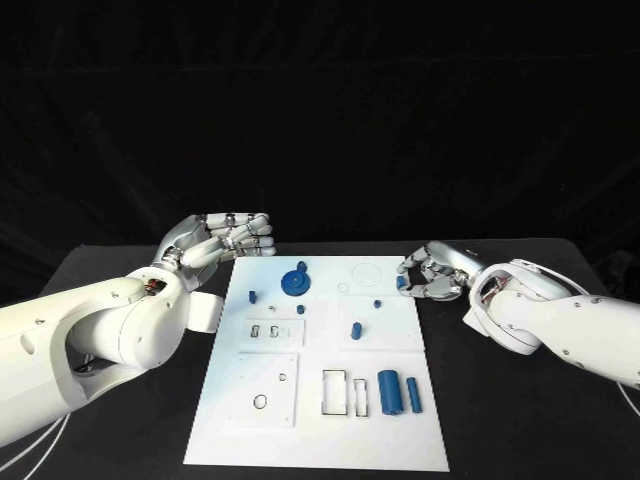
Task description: Assemble the parts on the task board
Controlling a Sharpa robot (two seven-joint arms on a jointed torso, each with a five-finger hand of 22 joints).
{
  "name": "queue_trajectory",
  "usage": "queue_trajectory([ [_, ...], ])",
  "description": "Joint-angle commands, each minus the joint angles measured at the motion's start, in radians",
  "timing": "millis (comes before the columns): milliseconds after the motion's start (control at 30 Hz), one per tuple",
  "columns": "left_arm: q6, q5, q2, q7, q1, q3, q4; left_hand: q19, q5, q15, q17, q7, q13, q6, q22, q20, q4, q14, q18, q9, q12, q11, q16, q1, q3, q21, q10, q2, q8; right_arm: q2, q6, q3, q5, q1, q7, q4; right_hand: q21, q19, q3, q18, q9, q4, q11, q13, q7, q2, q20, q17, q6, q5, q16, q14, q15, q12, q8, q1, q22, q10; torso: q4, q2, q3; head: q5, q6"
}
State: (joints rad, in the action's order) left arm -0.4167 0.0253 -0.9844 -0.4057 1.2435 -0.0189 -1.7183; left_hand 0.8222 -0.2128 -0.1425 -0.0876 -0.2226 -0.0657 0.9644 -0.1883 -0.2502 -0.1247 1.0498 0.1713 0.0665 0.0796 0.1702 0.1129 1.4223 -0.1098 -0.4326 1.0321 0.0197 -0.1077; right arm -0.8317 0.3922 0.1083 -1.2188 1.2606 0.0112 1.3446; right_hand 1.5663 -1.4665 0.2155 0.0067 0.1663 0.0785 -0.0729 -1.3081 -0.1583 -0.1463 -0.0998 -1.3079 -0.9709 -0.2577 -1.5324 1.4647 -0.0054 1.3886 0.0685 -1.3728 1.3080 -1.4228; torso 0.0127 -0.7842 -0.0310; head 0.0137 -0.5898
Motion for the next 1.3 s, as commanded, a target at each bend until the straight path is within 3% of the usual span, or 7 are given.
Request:
queue_trajectory([
  [33,0.018,-0.001,0.001,-0.005,0.001,0.000,-0.003,-0.001,-0.003,0.003,0.001,-0.003,-0.001,0.004,0.001,-0.007,0.002,-0.003,0.013,0.000,-0.005,0.006,-0.003,0.000,-0.003,0.006,0.003,-0.007,0.006,0.009,-0.008,0.000,-0.011,-0.002,-0.012,-0.009,0.005,-0.104,0.001,-0.007,0.004,0.007,0.002,-0.105,0.002,0.018,-0.007,-0.185,-0.016,-0.004,0.000,0.088,0.004,0.007,0.009,0.002,0.263,-0.008,-0.0005,0.000,-0.0002,-0.001,-0.001],
  [333,0.017,-0.001,0.000,-0.003,0.001,0.000,-0.004,-0.001,-0.003,0.003,0.001,-0.003,-0.001,0.005,0.001,-0.007,0.002,-0.003,0.013,0.000,-0.006,0.006,-0.004,0.000,-0.004,0.006,0.003,-0.007,0.006,0.024,-0.011,0.000,-0.008,-0.005,-0.017,-0.020,0.005,-0.104,0.008,-0.007,0.013,0.009,0.014,-0.121,0.017,0.034,-0.001,-0.190,-0.069,-0.003,-0.003,0.090,-0.006,0.025,0.032,0.004,0.263,-0.024,-0.0002,0.000,-0.0008,-0.004,0.000],
  [633,0.016,-0.001,-0.001,-0.001,0.001,0.000,-0.004,-0.001,-0.003,0.003,0.001,-0.003,-0.001,0.005,0.001,-0.007,0.002,-0.003,0.013,0.000,-0.006,0.006,-0.004,0.000,-0.004,0.006,0.003,-0.007,0.006,0.029,-0.002,0.000,-0.006,-0.006,-0.024,-0.030,0.005,-0.104,0.036,-0.007,0.030,-0.002,0.042,-0.135,0.049,0.078,0.018,-0.195,-0.136,0.002,-0.005,0.091,-0.028,0.041,0.071,-0.017,0.263,-0.039,-0.0004,0.000,-0.0008,-0.003,-0.003],
  [867,0.016,-0.001,-0.001,0.000,0.001,0.000,-0.004,-0.001,-0.003,0.003,0.001,-0.003,-0.001,0.005,0.001,-0.007,0.002,-0.003,0.013,0.000,-0.006,0.006,-0.004,0.000,-0.004,0.006,0.003,-0.007,0.006,0.030,0.044,0.000,-0.009,-0.006,-0.021,-0.027,0.005,-0.104,0.066,-0.007,0.040,-0.023,0.052,-0.140,0.059,0.109,0.030,-0.204,-0.146,0.022,-0.009,0.093,-0.038,0.046,0.086,-0.041,0.263,-0.044,-0.0008,0.000,-0.0012,-0.002,-0.007],
  [1000,0.017,-0.001,-0.001,-0.001,0.001,0.000,-0.003,-0.001,-0.003,0.003,0.001,-0.003,-0.001,0.005,0.001,-0.007,0.002,-0.003,0.013,0.000,-0.006,0.006,-0.004,0.000,-0.004,0.006,0.003,-0.007,0.006,0.022,0.076,-0.001,-0.009,-0.006,-0.019,0.016,0.005,-0.104,0.071,-0.007,0.042,-0.024,0.052,-0.140,0.059,0.116,0.032,-0.207,-0.145,0.023,-0.010,0.094,-0.039,0.046,0.088,-0.039,0.263,-0.046,-0.0010,0.003,-0.0009,-0.004,-0.011],
  [1300,0.019,-0.001,0.003,-0.001,0.001,0.000,0.004,-0.001,-0.003,0.003,0.001,-0.003,-0.001,0.005,0.002,-0.007,0.002,-0.003,0.012,0.000,-0.007,0.007,-0.005,-0.001,-0.004,0.006,0.003,-0.007,0.007,0.025,0.090,-0.005,-0.045,0.016,-0.090,0.184,0.005,-0.104,0.074,-0.007,0.043,-0.018,0.051,-0.137,0.057,0.122,0.033,-0.213,-0.132,0.025,-0.013,0.095,-0.039,0.041,0.086,-0.022,0.263,-0.044,0.0004,0.005,0.0005,-0.015,-0.023],
])
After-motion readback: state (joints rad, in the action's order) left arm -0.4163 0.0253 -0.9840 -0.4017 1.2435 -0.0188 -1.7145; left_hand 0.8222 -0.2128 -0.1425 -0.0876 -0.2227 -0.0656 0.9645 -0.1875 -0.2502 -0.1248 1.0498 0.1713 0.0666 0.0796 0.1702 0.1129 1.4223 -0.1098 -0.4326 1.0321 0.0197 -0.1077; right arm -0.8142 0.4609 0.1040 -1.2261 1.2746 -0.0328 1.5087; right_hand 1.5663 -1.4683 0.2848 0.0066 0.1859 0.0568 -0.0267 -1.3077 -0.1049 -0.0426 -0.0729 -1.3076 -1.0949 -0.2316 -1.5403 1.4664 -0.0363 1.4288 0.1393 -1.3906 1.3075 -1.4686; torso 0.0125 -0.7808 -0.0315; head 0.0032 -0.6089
